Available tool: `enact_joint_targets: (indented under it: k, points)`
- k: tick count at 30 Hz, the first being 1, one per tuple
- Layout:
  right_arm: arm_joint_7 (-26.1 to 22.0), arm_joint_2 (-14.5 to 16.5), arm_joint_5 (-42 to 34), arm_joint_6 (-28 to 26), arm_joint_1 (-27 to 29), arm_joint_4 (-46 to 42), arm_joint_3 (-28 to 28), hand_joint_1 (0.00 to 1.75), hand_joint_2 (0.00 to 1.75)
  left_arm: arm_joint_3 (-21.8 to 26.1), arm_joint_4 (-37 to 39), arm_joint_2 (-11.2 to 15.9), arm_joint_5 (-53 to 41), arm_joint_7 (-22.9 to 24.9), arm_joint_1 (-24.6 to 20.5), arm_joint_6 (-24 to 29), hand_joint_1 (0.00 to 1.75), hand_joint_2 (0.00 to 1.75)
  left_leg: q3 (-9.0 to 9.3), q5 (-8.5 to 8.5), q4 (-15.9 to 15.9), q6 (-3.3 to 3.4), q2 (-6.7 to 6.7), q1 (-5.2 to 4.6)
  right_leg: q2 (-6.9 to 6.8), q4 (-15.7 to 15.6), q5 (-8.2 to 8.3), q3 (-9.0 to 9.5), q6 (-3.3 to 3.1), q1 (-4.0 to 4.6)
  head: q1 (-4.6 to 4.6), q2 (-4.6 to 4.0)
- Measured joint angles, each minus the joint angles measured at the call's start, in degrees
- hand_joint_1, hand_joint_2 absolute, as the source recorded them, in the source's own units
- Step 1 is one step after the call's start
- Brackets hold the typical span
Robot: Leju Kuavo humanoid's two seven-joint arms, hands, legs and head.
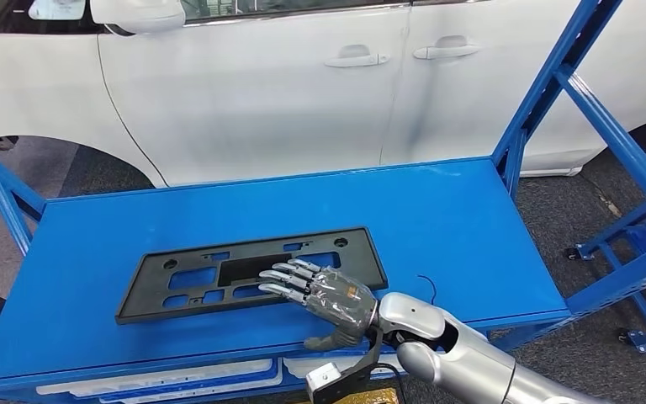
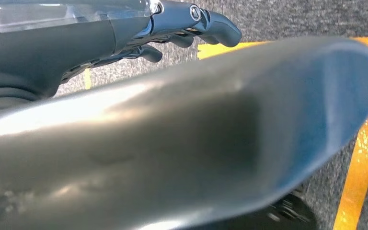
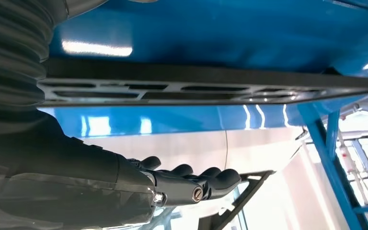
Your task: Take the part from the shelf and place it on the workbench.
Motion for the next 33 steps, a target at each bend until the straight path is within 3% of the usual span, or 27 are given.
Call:
enact_joint_targets:
  k: [1, 2, 3, 5, 7, 8, 12, 14, 16, 17, 18, 19, 20, 22, 24, 27, 29, 31, 32, 33]
  points:
    - [0.3, 0.7, 0.3, -0.8, -0.2, 1.0, 0.8, 0.0, 1.75, 0.0, 0.0, 0.0, -0.1, -0.2, 0.1, 0.0, 0.0, 0.0, -1.99, -0.97, 3.4, -0.19, 0.0, 0.12, -0.03, 0.0, -0.09, 0.05, -0.07, 0.02, 0.02, 0.0]
    - [0.6, 1.6, 0.6, -1.8, -0.5, 2.3, 1.6, 0.0, 1.75, 0.0, 0.0, -0.1, -0.3, -0.4, 0.2, -0.1, 0.0, 0.0, -3.2, -0.88, 5.1, -0.34, 0.01, 0.24, 0.01, 0.0, -0.17, 0.11, -0.09, 0.02, 0.03, 0.0]
    - [1.0, 2.9, 1.0, -2.9, -0.8, 3.8, 2.4, 0.0, 1.75, 0.0, 0.0, -0.2, -0.4, -0.5, 0.2, -0.1, 0.0, 0.0, -3.32, 0.38, 4.5, -0.44, 0.01, 0.36, 0.11, 0.1, -0.26, 0.2, -0.04, 0.01, 0.02, 0.0]
    - [1.8, 6.2, 1.7, -5.0, -1.6, 7.3, 4.1, 0.0, 1.75, 0.0, 0.0, -0.2, -0.7, -0.7, 0.2, -0.1, 0.0, 0.0, -0.57, 4.93, -2.6, -0.43, 0.06, 0.56, 0.35, 0.2, -0.55, 0.57, 0.2, -0.02, 0.02, 0.0]
    - [2.5, 9.7, 2.0, -6.2, -2.2, 10.6, 5.7, 0.0, 1.75, 0.0, 0.0, -0.3, -0.8, -0.8, -0.1, 0.0, 0.0, 0.0, 2.38, 7.67, -9.3, -0.01, 0.05, 0.45, 0.44, 0.4, -0.84, 0.77, 0.68, 0.17, 0.04, 0.0]
    - [2.8, 11.3, 2.2, -6.4, -2.5, 12.0, 6.4, 0.0, 1.75, 0.0, 0.0, -0.3, -0.8, -0.8, -0.2, 0.0, 0.0, 0.0, 2.98, 7.99, -10.7, 0.29, 0.0, 0.35, 0.43, 0.4, -0.91, 0.77, 0.95, 0.26, 0.05, 0.0]
    - [4.3, 15.5, 2.9, -6.1, -3.0, 15.4, 8.7, 0.0, 1.75, 0.0, 0.0, -0.4, -0.7, -0.6, 0.0, 0.5, 0.0, 0.0, 3.2, 8.13, -11.2, 1.66, -0.1, 0.46, 0.32, 1.5, -1.83, 0.4, 1.99, 0.21, 0.13, 0.01]
    - [5.3, 16.6, 3.8, -6.1, -3.1, 16.2, 9.5, 0.0, 1.75, 0.0, 0.0, -0.4, -0.8, -0.4, -0.1, 0.6, 0.0, 0.0, 3.35, 8.24, -11.4, 2.25, -0.06, 0.51, 0.22, 7.0, -4.9, -2.04, 2.43, 0.04, 0.19, 0.0]
    - [6.1, 17.4, 4.9, -6.7, -3.0, 17.1, 10.4, 0.0, 1.75, 0.0, 0.0, -0.4, -1.0, -0.2, -0.1, 0.6, 0.0, 0.0, 3.34, 8.15, -11.4, 2.53, -0.04, 0.34, 0.2, 15.0, -8.18, -6.03, 2.66, 0.0, 0.22, 0.0]
    - [6.6, 17.8, 5.6, -7.2, -2.9, 17.6, 10.8, 0.0, 1.75, 0.0, 0.0, -0.4, -1.1, -0.2, 0.0, 0.6, 0.0, 0.0, 3.38, 8.1, -11.4, 2.59, -0.05, 0.26, 0.2, 17.2, -8.56, -7.27, 2.65, -0.01, 0.21, 0.0]
    - [7.1, 18.3, 6.4, -7.9, -2.8, 18.1, 11.3, 0.0, 1.75, 0.0, 0.0, -0.4, -1.1, -0.2, 0.0, 0.6, 0.0, 0.0, 3.45, 8.05, -11.3, 2.63, -0.07, 0.17, 0.2, 17.2, -7.79, -7.41, 2.53, 0.01, 0.22, 0.0]
    - [7.6, 18.8, 7.3, -8.7, -2.7, 18.6, 11.6, 0.0, 1.75, 0.0, 0.0, -0.4, -1.2, -0.2, 0.0, 0.6, 0.0, 0.0, 3.58, 7.97, -11.3, 2.62, -0.09, 0.08, 0.2, 14.8, -6.04, -6.36, 2.28, 0.04, 0.22, 0.0]
    - [8.1, 19.4, 8.2, -9.5, -2.7, 19.0, 11.8, 0.0, 1.75, 0.0, 0.0, -0.4, -1.3, -0.3, 0.0, 0.6, 0.0, 0.0, 3.74, 7.88, -11.3, 2.59, -0.12, -0.01, 0.2, 10.7, -3.82, -4.43, 1.88, 0.16, 0.22, 0.0]
    - [9.2, 20.8, 9.8, -11.3, -2.7, 20.1, 12.3, 0.0, 1.75, 0.0, 0.0, -0.5, -1.6, -0.4, -0.1, 0.6, 0.0, 0.0, 3.89, 7.66, -11.3, 2.27, -0.15, -0.23, 0.04, 3.3, -1.08, -0.9, 1.01, 0.56, 0.2, 0.0]
    - [10.1, 22.1, 11.1, -12.8, -2.7, 21.4, 12.7, 0.0, 1.75, 0.0, 0.1, -0.6, -1.8, -0.5, -0.1, 0.6, 0.0, 0.0, 3.84, 7.53, -11.2, 1.7, -0.09, -0.25, -0.04, 0.8, -0.76, 0.14, 0.56, 0.95, 0.19, 0.0]
    - [11.0, 23.6, 12.2, -14.1, -2.7, 23.0, 13.0, 0.0, 1.75, 0.0, 0.1, -0.5, -2.0, -0.7, -0.2, 0.5, 0.0, 0.0, 3.78, 6.81, -10.7, 0.77, 0.01, -0.16, 0.0, -0.1, -0.41, 0.56, 0.07, 0.58, 0.18, 0.0]
    - [11.9, 25.0, 13.1, -15.3, -2.8, 24.6, 13.0, 0.0, 1.75, -0.1, 0.1, -0.5, -2.2, -0.7, -0.2, 0.5, 0.0, 0.0, 1.81, 4.02, -6.0, 0.19, 0.01, 0.01, -0.1, -0.6, -0.23, 1.03, -0.25, 0.26, 0.07, 0.0]
    - [13.1, 26.4, 14.1, -16.8, -2.9, 26.7, 13.0, 0.0, 1.75, -0.1, 0.1, -0.5, -2.4, -0.6, -0.2, 0.5, 0.0, 0.0, -1.92, 0.63, 1.7, -0.34, 0.02, 0.27, -0.11, -0.6, -0.28, 1.09, -0.41, 0.29, 0.02, 0.0]
    - [13.7, 27.1, 14.6, -17.5, -2.9, 27.9, 12.8, 0.0, 1.75, -0.1, 0.1, -0.4, -2.4, -0.4, -0.1, 0.5, 0.0, 0.0, -3.31, 0.02, 4.3, -0.57, 0.03, 0.43, -0.11, -0.6, -0.33, 1.1, -0.43, 0.3, 0.02, 0.0]
    - [14.4, 27.8, 15.1, -18.2, -2.9, 29.2, 12.5, 0.0, 1.75, -0.1, 0.1, -0.4, -2.6, -0.3, -0.1, 0.5, 0.0, 0.0, -3.75, 0.55, 4.8, -0.77, 0.03, 0.6, -0.09, -0.5, -0.4, 1.11, -0.4, 0.28, 0.02, 0.0]
